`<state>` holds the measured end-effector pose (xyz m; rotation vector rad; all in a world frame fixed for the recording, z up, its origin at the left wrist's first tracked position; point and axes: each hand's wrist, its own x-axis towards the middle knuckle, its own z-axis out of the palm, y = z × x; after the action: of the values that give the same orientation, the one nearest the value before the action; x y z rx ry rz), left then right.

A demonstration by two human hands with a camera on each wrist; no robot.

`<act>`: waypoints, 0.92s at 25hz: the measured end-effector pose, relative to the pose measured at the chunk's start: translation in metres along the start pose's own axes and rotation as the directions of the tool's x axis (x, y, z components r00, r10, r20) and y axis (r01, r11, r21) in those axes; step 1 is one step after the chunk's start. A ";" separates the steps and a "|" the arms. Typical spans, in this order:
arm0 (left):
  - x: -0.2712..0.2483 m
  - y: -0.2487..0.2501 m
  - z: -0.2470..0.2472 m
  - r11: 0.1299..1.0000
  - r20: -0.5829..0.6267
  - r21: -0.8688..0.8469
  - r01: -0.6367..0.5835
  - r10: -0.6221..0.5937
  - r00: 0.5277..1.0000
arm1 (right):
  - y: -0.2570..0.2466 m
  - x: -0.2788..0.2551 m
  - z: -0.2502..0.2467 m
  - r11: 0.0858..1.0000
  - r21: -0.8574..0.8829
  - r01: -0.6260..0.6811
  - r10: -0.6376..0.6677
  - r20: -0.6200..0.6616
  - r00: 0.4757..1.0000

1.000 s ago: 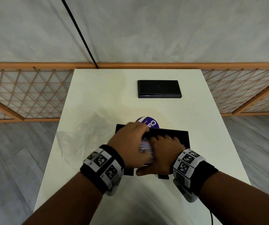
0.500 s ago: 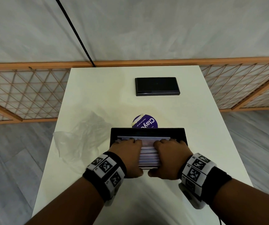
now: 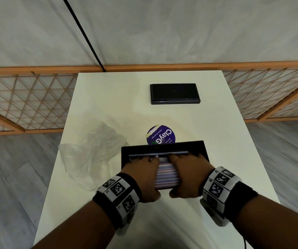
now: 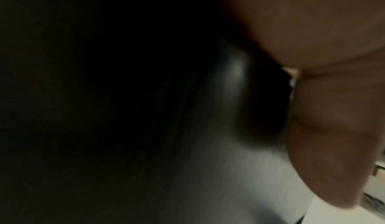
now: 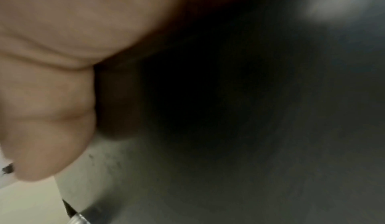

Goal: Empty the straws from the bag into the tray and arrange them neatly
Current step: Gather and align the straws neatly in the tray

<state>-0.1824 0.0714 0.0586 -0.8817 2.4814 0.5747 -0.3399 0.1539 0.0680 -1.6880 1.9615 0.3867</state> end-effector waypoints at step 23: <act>-0.007 0.018 0.005 0.995 -0.001 0.088 0.040 -0.040 0.999 | -0.007 0.000 -0.006 0.997 -0.077 0.010 -0.004 0.081 0.997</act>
<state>-0.1877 0.0898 0.0627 -0.8948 2.4620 0.4480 -0.3341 0.1497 0.0737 -1.6992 1.9038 0.5270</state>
